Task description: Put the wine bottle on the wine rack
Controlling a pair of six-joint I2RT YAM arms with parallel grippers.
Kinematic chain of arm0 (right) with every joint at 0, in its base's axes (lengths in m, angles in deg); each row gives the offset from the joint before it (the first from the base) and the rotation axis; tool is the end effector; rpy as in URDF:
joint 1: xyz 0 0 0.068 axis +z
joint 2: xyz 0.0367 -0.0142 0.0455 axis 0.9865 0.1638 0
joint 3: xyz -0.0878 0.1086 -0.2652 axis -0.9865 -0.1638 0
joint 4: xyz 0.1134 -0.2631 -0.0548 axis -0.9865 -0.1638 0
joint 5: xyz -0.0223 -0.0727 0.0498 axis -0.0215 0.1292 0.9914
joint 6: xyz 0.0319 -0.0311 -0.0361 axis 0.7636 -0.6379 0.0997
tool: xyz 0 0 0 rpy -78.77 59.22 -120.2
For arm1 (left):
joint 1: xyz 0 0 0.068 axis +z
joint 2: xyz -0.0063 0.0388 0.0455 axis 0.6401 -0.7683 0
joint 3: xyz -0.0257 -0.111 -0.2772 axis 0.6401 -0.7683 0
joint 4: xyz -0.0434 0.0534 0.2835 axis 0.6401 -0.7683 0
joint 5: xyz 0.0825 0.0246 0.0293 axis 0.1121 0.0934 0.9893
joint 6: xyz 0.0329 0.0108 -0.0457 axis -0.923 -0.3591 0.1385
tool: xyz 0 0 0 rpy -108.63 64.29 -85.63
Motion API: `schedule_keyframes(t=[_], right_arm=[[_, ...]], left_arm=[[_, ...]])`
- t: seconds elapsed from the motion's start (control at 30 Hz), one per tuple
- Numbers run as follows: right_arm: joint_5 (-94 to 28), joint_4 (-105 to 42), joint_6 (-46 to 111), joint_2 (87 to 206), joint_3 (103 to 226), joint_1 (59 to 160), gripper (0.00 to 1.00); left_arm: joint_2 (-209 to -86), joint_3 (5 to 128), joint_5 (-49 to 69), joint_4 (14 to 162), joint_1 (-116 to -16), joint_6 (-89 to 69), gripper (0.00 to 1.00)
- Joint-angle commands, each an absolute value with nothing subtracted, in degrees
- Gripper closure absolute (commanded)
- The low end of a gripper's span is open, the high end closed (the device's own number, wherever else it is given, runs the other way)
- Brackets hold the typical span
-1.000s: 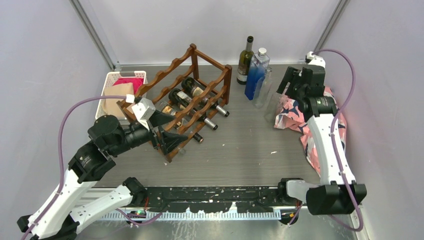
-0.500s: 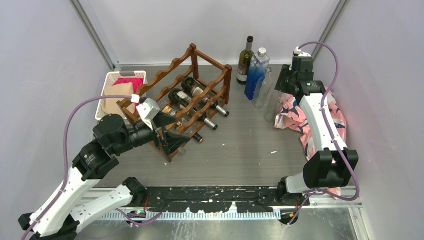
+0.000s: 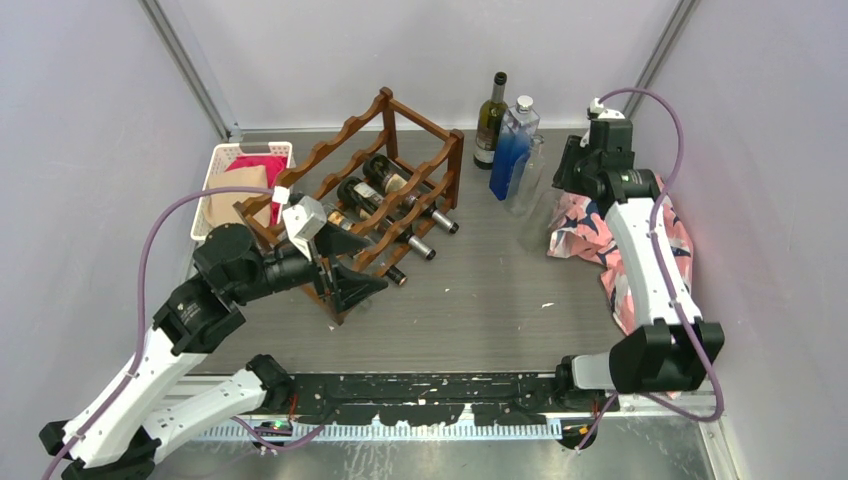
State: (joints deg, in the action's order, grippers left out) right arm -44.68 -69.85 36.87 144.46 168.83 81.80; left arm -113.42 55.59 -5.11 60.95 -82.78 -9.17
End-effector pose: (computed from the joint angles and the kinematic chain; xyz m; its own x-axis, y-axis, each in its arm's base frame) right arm 0.3309 0.0041 0.3943 -0.5954 0.1857 -0.7817 0.1584 0.9810 0.1124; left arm 0.1008 -0.1161 0.4470 -0.2668 -0.0270 -0.9634 0.8782 0.4049 -0.2545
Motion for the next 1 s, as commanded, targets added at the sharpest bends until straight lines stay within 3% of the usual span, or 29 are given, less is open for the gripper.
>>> schedule_keyframes(t=[0.0,0.2,0.6,0.97], right_arm=[[-32.9,-69.4,40.3,133.8,168.0,82.4,0.99],[-19.0,-67.6,45.7,125.3,160.3,82.5,0.99],[-2.4,-64.4,52.2,116.0,149.5,84.3,0.99],[4.9,-59.3,53.4,111.3,137.1,85.7,0.99]], left_arm=[[-114.6,55.2,-12.6,67.7,-82.6,-6.8,0.13],[-116.7,54.4,-12.5,70.3,-89.2,-6.8,0.15],[-123.2,44.2,12.2,83.3,-119.0,-30.0,0.13],[-126.4,33.3,29.7,99.9,-120.4,-17.3,0.14]])
